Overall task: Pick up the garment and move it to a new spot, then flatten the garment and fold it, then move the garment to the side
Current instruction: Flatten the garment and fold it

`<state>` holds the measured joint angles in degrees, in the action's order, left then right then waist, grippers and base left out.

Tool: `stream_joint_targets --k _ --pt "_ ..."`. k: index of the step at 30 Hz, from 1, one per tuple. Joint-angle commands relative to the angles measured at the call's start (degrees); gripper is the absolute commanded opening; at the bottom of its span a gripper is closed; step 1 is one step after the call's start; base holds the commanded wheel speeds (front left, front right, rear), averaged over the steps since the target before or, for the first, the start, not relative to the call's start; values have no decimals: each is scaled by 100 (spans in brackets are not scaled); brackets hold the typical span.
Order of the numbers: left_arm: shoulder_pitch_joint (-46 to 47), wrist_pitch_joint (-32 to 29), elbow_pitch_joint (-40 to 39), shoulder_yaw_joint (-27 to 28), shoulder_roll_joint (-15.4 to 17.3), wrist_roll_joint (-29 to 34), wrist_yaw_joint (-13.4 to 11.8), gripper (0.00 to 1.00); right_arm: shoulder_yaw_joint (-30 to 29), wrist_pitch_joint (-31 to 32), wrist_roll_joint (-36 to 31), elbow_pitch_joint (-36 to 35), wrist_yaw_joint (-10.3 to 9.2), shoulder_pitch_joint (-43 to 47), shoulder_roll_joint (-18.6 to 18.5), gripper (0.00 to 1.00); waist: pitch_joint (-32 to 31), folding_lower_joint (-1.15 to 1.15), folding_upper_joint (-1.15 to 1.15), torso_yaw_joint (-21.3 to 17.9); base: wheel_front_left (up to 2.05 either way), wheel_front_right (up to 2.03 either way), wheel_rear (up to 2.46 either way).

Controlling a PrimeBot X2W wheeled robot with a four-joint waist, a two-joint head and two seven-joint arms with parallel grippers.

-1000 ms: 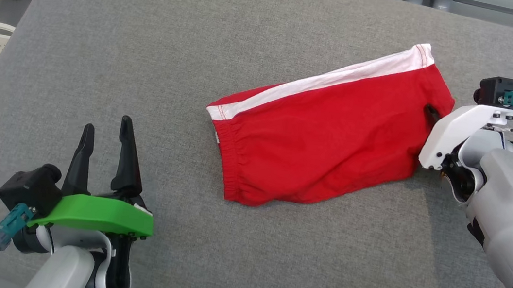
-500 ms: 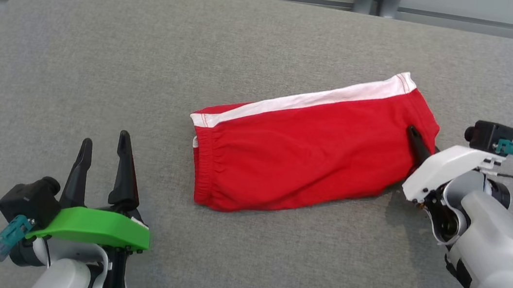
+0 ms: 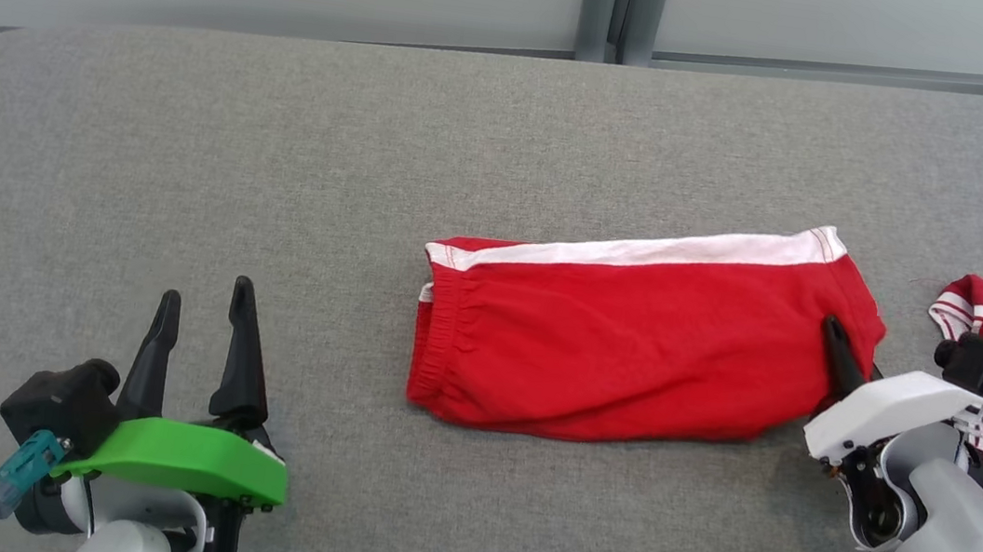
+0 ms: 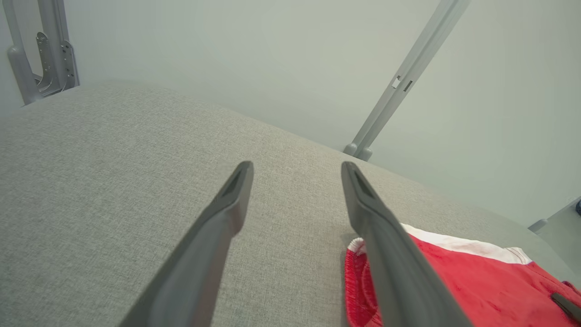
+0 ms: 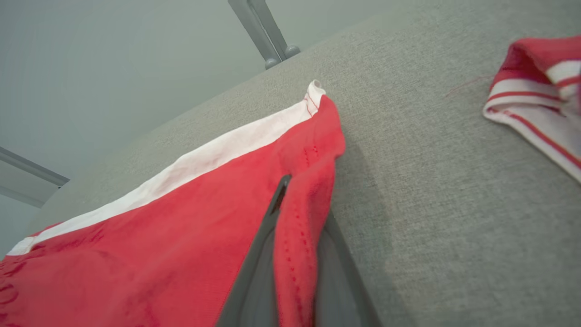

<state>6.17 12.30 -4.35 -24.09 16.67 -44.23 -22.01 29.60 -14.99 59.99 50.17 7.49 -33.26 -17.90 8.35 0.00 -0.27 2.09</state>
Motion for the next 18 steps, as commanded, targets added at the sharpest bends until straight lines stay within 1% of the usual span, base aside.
stream_joint_targets --k 1,8,13,18 --pt "-83 -16 -23 -6 36 42 -27 100 -172 -22 -116 -32 0 173 20 0 -93 0 27 -76 0 0 0" --pt "-146 -69 -33 -58 58 15 -42 100 -856 -24 -624 -80 0 500 215 0 -181 0 27 -56 0 0 0" --pt "-161 -86 -67 -47 88 5 -62 100 -1295 -25 -890 -86 0 422 361 0 -163 0 27 0 0 0 0" --pt "-163 -87 -71 -43 107 -13 -67 100 -1402 -25 -1305 -380 1 261 608 0 -168 0 27 51 0 0 0"
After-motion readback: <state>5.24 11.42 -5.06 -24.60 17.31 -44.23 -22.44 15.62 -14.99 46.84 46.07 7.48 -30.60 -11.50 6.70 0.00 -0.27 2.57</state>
